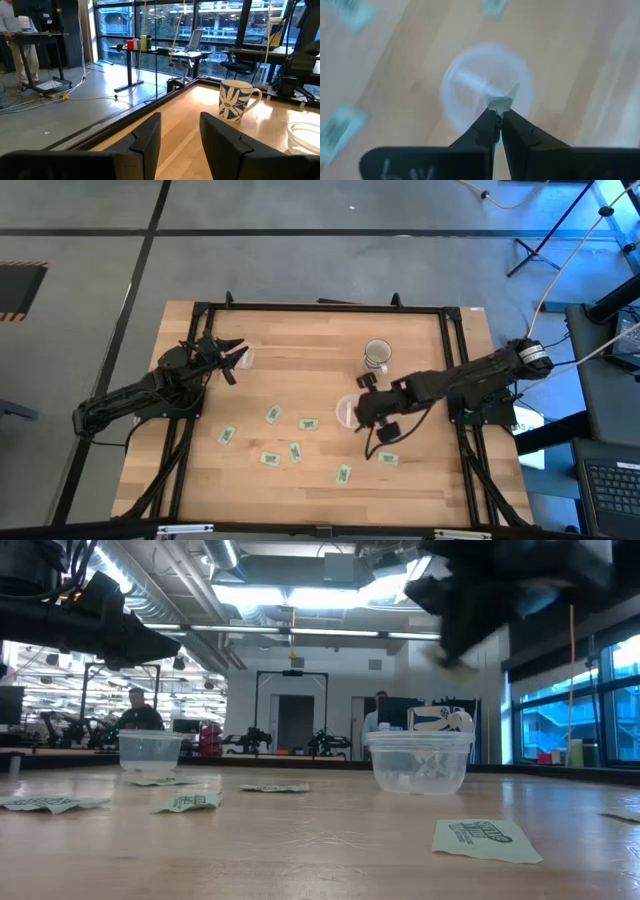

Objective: Pick and place Stevia / Truvia into bins
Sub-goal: Put the green stevia packet into the circular transparent container

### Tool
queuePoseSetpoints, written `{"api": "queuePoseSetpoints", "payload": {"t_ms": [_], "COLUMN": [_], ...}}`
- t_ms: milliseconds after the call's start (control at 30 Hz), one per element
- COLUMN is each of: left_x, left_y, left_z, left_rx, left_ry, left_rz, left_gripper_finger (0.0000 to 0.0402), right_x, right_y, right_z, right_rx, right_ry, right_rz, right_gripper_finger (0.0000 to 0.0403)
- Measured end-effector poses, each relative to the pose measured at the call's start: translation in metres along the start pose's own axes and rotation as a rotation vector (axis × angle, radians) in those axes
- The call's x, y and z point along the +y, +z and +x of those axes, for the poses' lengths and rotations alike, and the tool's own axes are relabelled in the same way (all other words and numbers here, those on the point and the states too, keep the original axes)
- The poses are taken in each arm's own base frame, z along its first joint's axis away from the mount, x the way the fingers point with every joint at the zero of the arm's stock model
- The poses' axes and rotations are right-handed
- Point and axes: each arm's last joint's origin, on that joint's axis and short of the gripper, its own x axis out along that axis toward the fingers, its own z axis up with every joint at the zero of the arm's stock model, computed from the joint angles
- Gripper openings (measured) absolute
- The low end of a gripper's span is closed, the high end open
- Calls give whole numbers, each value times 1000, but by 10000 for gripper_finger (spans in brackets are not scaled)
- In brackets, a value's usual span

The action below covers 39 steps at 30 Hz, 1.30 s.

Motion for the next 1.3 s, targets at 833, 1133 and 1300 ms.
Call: {"api": "queuePoseSetpoints", "payload": {"t_ms": [833, 1133, 1300], "left_x": [0, 0, 0], "left_y": [0, 0, 0], "left_z": [0, 0, 0], "left_rx": [0, 0, 0], "left_ry": [-4, -4, -4], "left_rz": [-1, -1, -1], "left_gripper_finger": [130, 130, 130], "right_x": [-1, 5, 5], "right_y": [-15, -20, -20], "right_z": [68, 87, 86], "right_rx": [23, 94, 93], "right_ry": [22, 44, 42], "right_rz": [90, 77, 108], "right_gripper_finger": [31, 63, 119]}}
